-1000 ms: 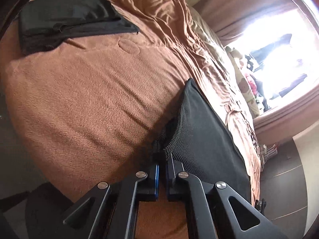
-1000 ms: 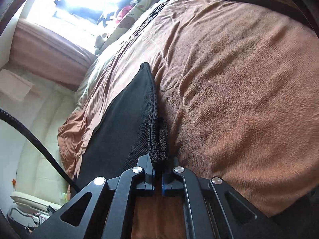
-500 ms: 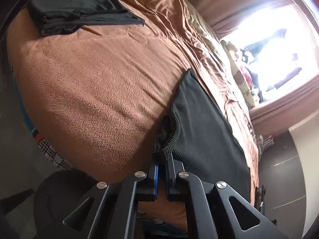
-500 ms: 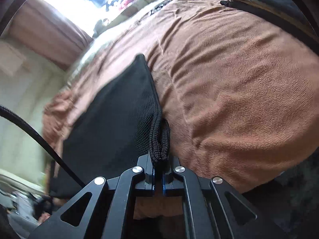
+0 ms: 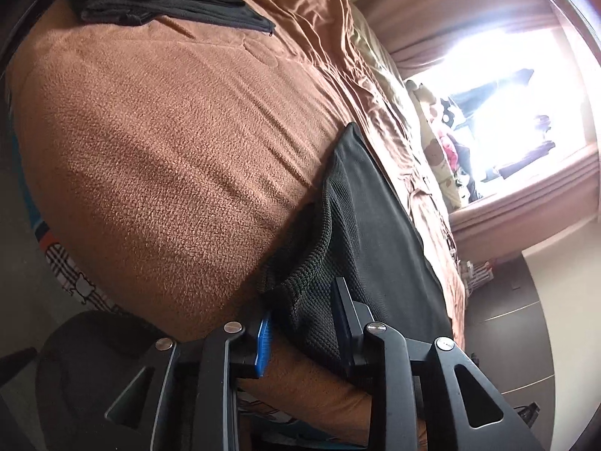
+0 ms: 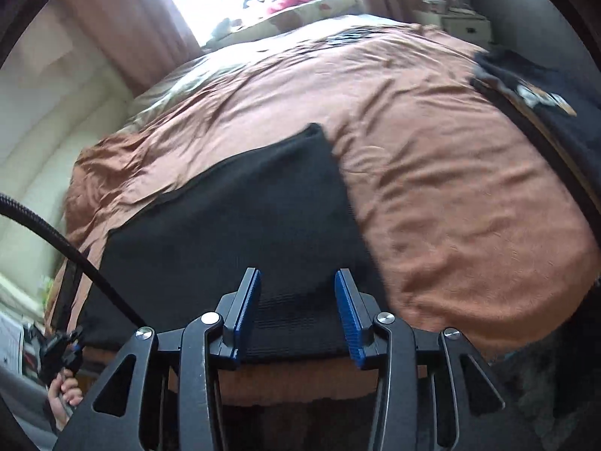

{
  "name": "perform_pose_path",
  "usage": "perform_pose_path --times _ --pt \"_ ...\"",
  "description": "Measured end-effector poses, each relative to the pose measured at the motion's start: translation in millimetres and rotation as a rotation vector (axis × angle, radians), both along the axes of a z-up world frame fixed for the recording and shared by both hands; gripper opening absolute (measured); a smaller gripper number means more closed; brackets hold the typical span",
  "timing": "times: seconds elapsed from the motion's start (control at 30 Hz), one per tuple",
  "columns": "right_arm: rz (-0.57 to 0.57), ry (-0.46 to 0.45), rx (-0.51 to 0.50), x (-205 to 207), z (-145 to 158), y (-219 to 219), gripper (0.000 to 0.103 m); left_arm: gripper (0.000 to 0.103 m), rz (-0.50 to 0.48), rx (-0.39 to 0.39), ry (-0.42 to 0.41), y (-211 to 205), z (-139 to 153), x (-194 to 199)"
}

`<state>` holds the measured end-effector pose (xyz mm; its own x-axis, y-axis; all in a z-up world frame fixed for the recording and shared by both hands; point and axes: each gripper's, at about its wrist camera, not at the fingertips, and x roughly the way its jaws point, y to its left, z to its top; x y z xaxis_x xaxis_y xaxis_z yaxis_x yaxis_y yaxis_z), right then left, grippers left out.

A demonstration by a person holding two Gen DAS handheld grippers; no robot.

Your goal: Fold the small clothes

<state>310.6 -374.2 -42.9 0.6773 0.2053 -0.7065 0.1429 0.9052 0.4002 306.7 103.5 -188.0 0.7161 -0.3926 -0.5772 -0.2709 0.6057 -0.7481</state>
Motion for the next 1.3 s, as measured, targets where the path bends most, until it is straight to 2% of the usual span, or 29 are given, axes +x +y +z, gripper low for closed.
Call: perform_pose_path --times 0.17,0.33,0.57,0.7,0.77,1.1,1.3 --pt "0.125 0.001 -0.045 28.2 6.1 62.4 0.039 0.03 0.007 -0.031 -0.006 2.9 -2.9 -5.0" --pt "0.252 0.031 -0.111 64.4 -0.1 124.3 0.039 0.03 0.013 -0.063 -0.01 7.1 -5.3 -9.4" --pt "0.352 0.107 -0.182 115.3 -27.4 186.0 0.039 0.03 0.021 -0.088 -0.01 8.9 -7.9 -14.5" --pt "0.366 0.163 -0.238 152.2 -46.3 201.3 0.031 0.03 0.031 -0.093 -0.005 8.5 -7.5 -17.6" --pt "0.364 0.183 -0.253 170.1 -53.2 205.3 0.02 0.03 0.035 -0.091 -0.002 7.9 -7.1 -17.3" --pt "0.329 0.212 -0.299 255.5 -69.6 210.2 0.018 0.03 0.076 -0.114 0.027 5.8 -6.7 -17.7" --pt "0.332 0.222 -0.3 288.7 -80.1 218.7 0.015 0.03 0.116 -0.171 0.036 8.3 -10.8 -21.4"
